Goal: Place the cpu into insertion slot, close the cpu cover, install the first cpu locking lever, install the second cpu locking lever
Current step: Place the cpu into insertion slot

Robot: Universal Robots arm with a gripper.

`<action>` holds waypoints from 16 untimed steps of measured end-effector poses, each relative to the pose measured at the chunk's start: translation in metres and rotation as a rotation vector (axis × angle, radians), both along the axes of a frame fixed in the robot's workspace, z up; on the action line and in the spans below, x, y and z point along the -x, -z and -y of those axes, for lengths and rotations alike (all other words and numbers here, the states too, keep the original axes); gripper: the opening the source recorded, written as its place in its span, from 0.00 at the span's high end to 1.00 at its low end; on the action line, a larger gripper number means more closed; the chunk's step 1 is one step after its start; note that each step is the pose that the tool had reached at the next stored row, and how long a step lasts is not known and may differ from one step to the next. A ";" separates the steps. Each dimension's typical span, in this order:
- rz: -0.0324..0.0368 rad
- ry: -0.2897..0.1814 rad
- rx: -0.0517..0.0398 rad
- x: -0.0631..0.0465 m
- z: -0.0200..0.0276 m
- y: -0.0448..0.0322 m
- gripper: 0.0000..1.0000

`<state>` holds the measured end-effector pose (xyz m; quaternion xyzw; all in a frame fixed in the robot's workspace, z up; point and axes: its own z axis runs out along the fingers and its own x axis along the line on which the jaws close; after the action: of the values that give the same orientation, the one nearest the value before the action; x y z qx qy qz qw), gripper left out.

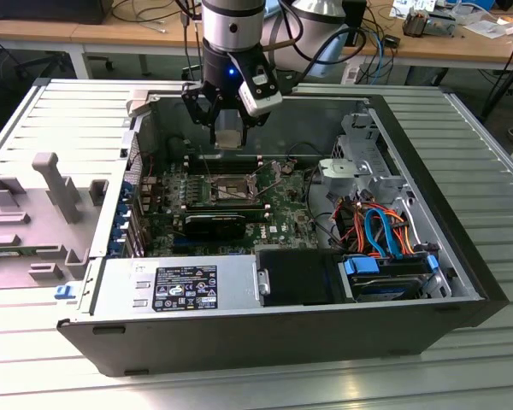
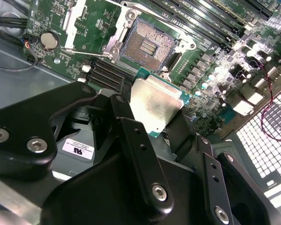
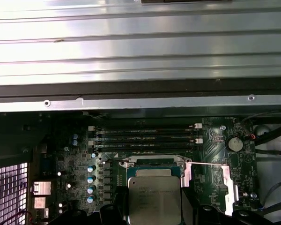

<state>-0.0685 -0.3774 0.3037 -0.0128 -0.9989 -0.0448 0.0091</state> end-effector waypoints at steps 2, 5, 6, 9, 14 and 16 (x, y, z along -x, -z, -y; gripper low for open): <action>0.0000 0.000 0.0000 0.000 0.0000 0.0006 0.45; 0.0000 0.000 0.0000 0.000 0.0000 0.0016 0.45; 0.0000 0.000 0.0000 0.000 0.0000 0.0018 0.45; 0.0000 0.000 0.0000 0.000 0.0000 0.0022 0.45; 0.0000 0.000 0.0000 0.000 0.0000 0.0053 0.45; 0.0000 0.000 0.0000 0.000 0.0000 0.0059 0.45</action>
<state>-0.0685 -0.3774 0.2979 -0.0128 -0.9989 -0.0448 0.0091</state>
